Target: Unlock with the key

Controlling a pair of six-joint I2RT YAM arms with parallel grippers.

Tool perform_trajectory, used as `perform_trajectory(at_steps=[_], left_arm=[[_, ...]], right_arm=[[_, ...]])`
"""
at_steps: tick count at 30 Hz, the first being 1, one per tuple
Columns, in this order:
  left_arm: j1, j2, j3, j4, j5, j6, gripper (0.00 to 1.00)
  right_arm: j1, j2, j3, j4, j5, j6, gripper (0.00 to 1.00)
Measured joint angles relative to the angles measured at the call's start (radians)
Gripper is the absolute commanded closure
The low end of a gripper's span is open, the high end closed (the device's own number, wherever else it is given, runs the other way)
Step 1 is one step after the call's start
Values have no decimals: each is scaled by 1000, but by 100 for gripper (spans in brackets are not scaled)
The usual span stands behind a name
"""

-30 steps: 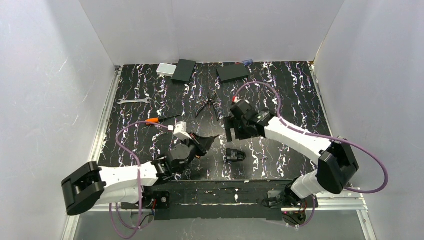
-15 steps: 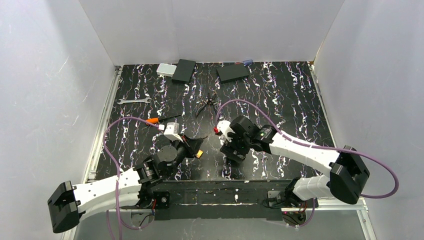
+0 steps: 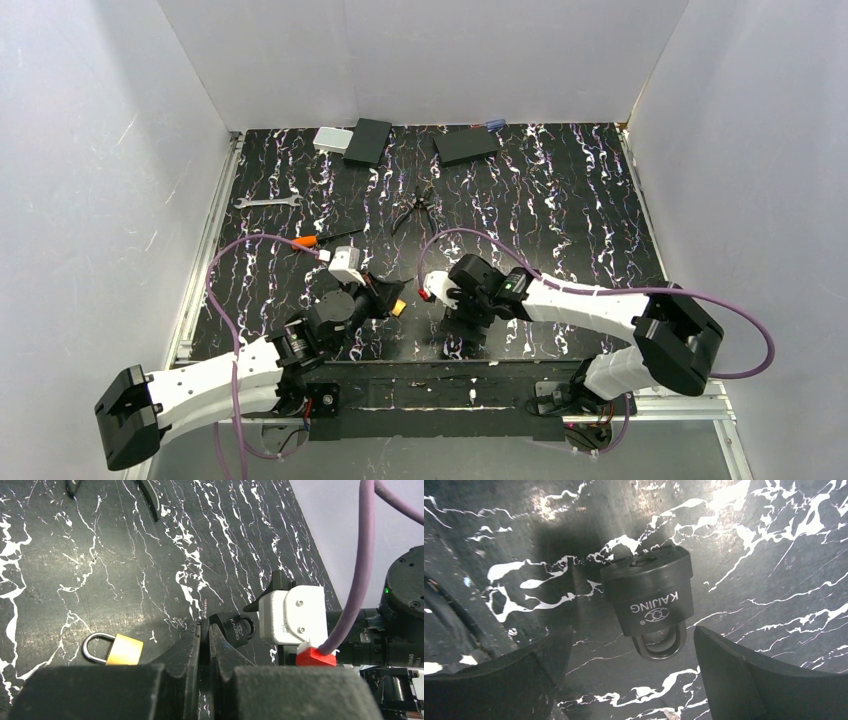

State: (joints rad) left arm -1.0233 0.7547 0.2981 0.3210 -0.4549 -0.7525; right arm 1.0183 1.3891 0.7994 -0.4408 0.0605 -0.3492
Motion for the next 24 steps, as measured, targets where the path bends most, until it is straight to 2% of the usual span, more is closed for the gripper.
perform_trajectory(at_steps=[8, 11, 13, 17, 19, 21, 24], left_arm=[[0, -20, -26, -6, 3, -7, 100], [0, -20, -26, -8, 3, -8, 100], [0, -20, -26, -8, 3, -9, 100], [0, -21, -28, -9, 3, -10, 100], [2, -27, -30, -14, 3, -10, 100], [5, -35, -30, -17, 2, -10, 100], [7, -52, -30, -23, 2, -10, 100]], right_arm=[[-2, 9, -52, 116, 34, -51, 5], [-2, 31, -52, 155, 37, -60, 10], [-2, 45, -52, 173, 36, -67, 18], [-2, 66, -51, 189, 26, -71, 49], [-2, 73, -50, 199, 21, -74, 55], [-3, 85, -43, 205, 18, -72, 69], [-3, 124, -8, 207, 13, -69, 83]])
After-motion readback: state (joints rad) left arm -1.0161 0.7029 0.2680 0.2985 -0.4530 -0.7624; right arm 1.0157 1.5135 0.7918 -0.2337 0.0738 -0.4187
